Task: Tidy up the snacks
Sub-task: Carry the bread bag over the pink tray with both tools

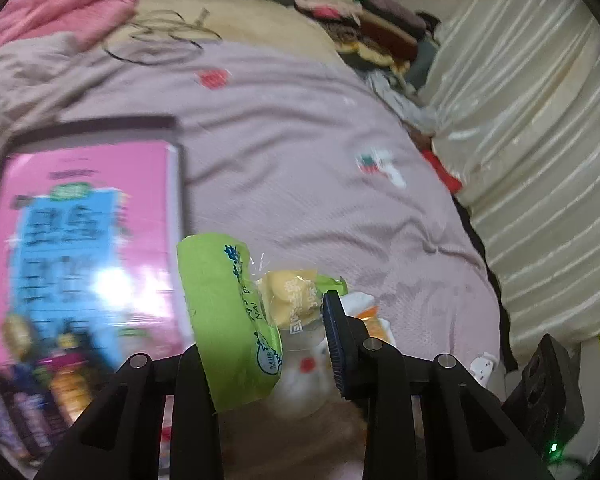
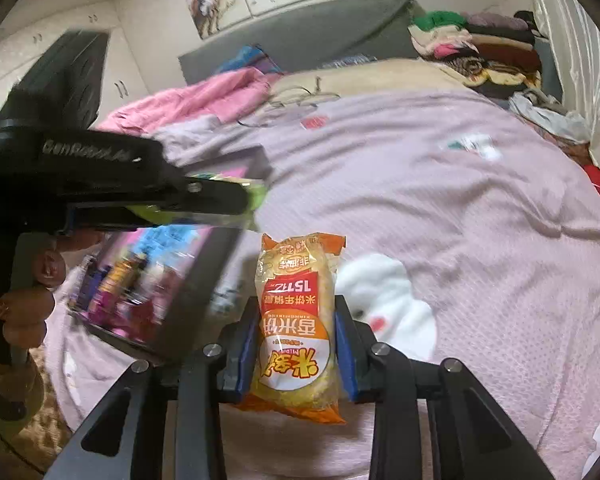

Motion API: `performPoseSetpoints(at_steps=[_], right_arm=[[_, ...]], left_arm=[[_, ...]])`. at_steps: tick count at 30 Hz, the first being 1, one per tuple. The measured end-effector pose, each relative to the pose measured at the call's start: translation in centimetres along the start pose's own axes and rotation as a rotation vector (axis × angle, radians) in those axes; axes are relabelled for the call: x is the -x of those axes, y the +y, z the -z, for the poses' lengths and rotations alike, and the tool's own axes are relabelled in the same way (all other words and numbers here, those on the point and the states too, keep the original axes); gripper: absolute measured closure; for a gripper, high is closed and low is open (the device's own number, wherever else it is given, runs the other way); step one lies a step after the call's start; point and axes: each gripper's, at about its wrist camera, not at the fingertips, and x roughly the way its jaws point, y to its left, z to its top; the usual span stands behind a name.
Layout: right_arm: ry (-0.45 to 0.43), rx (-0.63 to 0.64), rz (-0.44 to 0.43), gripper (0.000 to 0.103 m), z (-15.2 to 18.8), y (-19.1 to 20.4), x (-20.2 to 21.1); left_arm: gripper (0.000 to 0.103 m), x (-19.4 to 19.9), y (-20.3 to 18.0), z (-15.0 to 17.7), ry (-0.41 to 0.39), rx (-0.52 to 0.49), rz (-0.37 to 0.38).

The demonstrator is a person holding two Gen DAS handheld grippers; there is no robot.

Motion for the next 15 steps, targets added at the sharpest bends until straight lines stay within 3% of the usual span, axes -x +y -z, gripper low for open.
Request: performPoseSetpoints(at_steps=[9, 15], right_arm=[[-0.041, 0.069, -0.143, 0.069, -2.4, 6.1, 0.7], [-0.011, 0.139, -0.191, 0.069, -3.0, 10.8, -1.0]], left_arm=[[0.071, 10.1, 7.4, 1.8, -0.152, 0.025, -0.180], [0.071, 12.8, 11.7, 4.2, -0.169, 0.023, -0.320]])
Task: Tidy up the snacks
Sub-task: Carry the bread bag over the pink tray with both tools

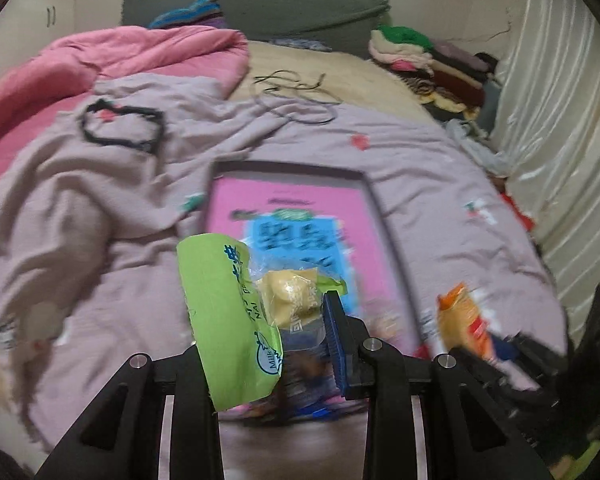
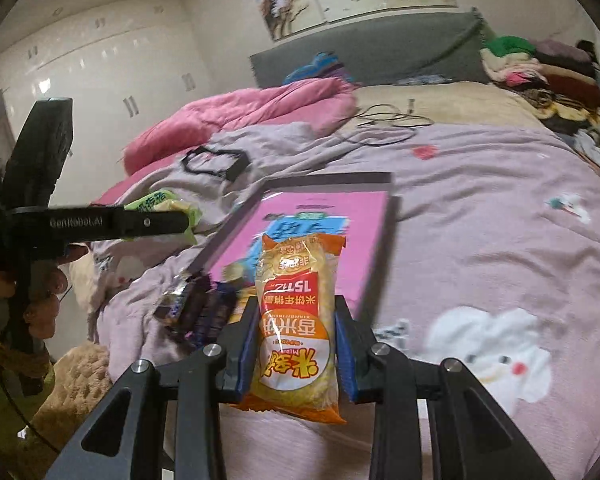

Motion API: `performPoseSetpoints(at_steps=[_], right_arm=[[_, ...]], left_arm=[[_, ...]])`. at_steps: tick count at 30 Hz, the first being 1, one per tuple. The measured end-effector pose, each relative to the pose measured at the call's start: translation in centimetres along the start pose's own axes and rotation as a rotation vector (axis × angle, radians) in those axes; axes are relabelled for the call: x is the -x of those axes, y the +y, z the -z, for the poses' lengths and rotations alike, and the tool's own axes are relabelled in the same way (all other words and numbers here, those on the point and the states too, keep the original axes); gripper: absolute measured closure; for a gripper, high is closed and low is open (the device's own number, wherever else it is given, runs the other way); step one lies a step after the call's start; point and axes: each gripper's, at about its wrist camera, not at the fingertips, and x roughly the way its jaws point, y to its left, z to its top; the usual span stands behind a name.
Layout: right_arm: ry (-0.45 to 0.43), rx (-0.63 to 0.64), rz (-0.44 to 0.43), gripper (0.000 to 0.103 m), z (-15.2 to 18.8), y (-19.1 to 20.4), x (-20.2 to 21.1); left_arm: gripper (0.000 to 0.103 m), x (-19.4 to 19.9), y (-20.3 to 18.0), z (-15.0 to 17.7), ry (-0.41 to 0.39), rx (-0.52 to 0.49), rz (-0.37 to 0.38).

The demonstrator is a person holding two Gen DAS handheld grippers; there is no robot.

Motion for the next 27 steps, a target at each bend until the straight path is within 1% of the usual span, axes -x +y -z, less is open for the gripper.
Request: performPoseSetpoints(at_steps=[2, 5, 8, 11, 20, 27], right_arm=[[0.010, 0.017, -0.008, 0.069, -0.5, 1.0, -1.0], [0.020, 0.043, -0.015, 0.069, -0.6, 2.5, -1.7], [0.024, 0.063, -0.012, 0.069, -1.0, 3.2, -2.5], [0.044, 0.066, -0.007, 0.069, -1.1, 3.6, -3.5], [0.068, 0.031, 0.042, 0.069, -1.3, 3.2, -5.3], [0.089, 0.003, 0.073, 0.069, -1.2, 2.5, -6.4]], left_arm=[[0.071, -0.2, 1.1, 1.0, 0.012, 0.002, -0.021], [0.071, -0.8, 2.8, 2.5, 0.036, 0.022, -0.034], [0.071, -1.4, 3.5, 3.5, 0.048, 0.023, -0.053], [0.071, -1.8, 3.5, 4.1, 0.047, 0.000, -0.082], [0.071, -2.4, 2.9, 4.5, 0.044, -0.033, -0.081], [0.071, -3.0, 2.8, 4.9, 0.052, -0.034, -0.082]])
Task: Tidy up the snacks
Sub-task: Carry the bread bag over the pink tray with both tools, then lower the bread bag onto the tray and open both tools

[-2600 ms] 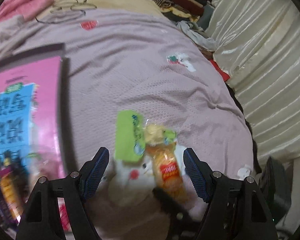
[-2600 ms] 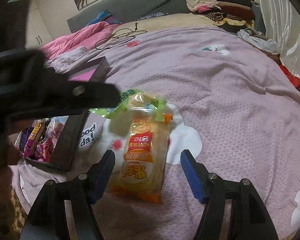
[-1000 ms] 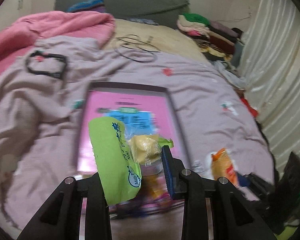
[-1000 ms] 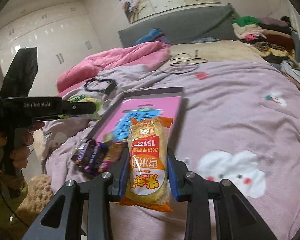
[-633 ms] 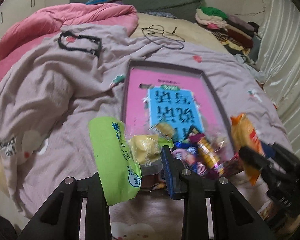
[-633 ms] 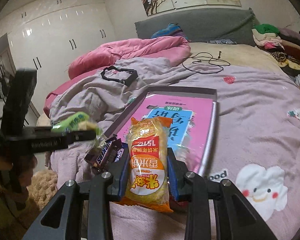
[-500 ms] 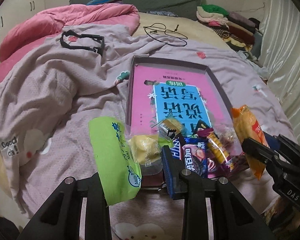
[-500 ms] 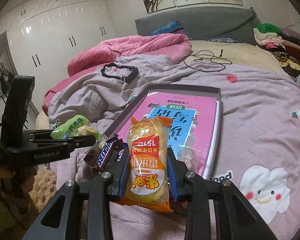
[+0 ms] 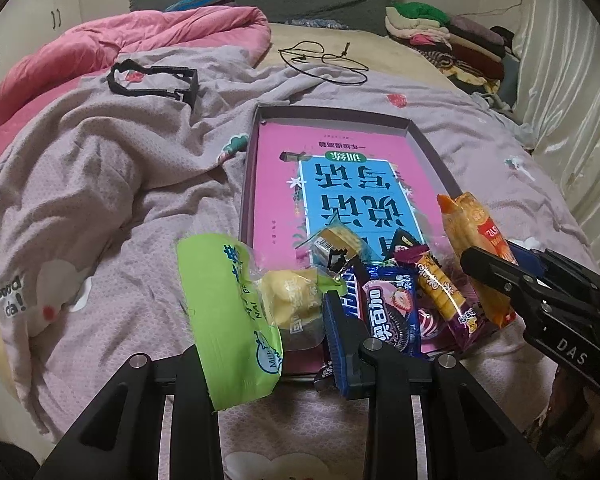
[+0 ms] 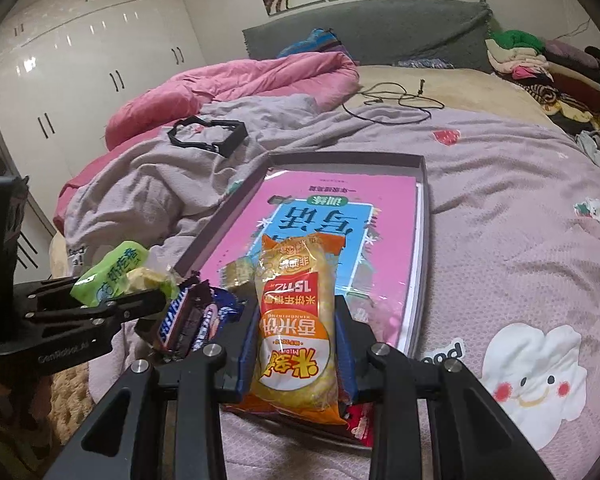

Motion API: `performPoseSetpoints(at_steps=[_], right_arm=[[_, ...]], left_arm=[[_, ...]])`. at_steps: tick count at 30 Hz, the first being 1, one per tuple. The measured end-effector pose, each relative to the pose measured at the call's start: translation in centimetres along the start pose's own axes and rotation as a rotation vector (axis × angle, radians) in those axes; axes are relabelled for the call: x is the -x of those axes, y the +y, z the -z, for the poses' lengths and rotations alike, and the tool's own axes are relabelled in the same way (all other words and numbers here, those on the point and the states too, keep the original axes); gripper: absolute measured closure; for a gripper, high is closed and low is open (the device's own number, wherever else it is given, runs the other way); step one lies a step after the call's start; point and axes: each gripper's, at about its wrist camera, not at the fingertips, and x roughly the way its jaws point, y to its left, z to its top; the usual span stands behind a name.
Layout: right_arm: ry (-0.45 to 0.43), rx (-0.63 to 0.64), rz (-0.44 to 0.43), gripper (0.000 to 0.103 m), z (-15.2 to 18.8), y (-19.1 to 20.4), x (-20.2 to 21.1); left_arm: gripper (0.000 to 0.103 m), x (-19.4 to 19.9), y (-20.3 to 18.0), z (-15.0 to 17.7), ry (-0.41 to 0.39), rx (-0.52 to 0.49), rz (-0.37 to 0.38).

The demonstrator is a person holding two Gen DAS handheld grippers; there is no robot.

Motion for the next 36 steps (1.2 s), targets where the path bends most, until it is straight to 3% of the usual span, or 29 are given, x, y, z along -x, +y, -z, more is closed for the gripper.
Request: performPoseSetpoints(at_steps=[28, 36], right_arm=[[0.027, -0.019, -0.018, 0.067, 0.6, 0.1, -1.1], [-0.002, 0.005, -0.005, 0.060, 0.7, 0.4, -0.1]], left_arm=[[0.070, -0.6, 0.1, 0.2, 0.004, 0.011, 0.009], [0.070, -0.6, 0.0, 0.2, 0.005, 0.011, 0.008]])
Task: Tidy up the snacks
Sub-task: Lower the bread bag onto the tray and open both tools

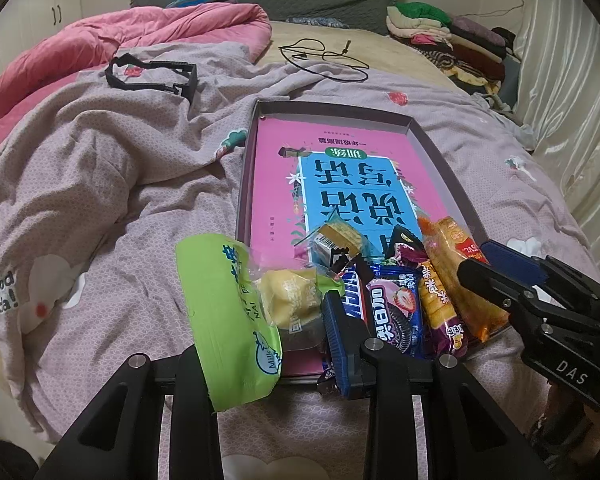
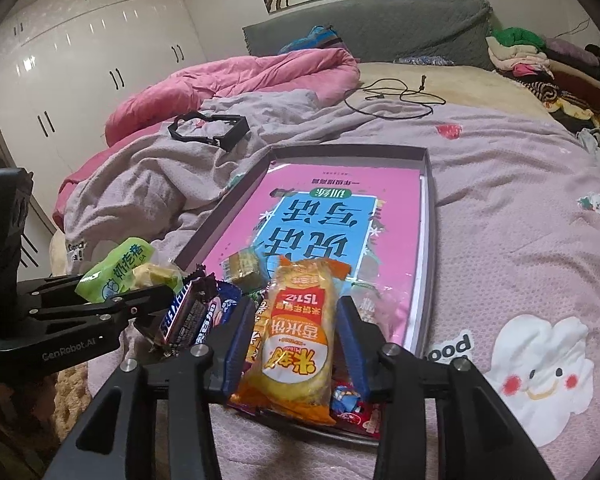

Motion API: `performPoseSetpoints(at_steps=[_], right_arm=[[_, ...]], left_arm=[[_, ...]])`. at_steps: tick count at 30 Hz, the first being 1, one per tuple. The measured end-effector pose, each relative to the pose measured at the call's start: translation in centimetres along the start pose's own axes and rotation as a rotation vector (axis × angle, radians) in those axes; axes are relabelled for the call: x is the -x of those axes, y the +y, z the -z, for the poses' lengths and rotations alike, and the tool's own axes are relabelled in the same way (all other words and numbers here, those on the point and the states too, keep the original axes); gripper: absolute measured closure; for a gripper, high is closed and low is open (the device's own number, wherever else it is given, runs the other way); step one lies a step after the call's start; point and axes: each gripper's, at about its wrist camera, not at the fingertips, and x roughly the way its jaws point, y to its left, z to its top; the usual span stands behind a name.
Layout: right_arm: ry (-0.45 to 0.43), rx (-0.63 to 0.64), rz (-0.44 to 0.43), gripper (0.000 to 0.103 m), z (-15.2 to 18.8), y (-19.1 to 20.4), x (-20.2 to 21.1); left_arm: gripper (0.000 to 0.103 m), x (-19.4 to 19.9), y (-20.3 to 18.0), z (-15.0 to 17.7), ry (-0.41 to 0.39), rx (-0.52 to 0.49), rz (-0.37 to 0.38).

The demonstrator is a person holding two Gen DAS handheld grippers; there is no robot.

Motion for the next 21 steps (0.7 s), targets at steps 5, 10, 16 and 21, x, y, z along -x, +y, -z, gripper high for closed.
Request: performPoseSetpoints(at_steps=[5, 10, 16, 21], right_arm=[[-0.014, 0.009, 0.011, 0.060, 0.1, 0.0, 0.7], [-0.037, 0.019, -0.011, 0.060, 0.3, 0.2, 1.5], [-0.033, 0.045, -0.025, 0.057, 0.4, 0.9, 1.6], [-0.025, 0.061, -0.029, 0.057, 0.5, 1.3, 1.5]], left_arm=[[0.070, -0.1, -0.1, 0.0, 0.000, -0.001, -0.003], [0.069, -0.2, -0.1, 0.0, 0.000, 0.000, -0.006], [0.068, 0.1, -0.1, -0.1, -0.002, -0.003, -0.017], [0.066, 0.2, -0.3, -0.1, -0.004, -0.004, -0.028]])
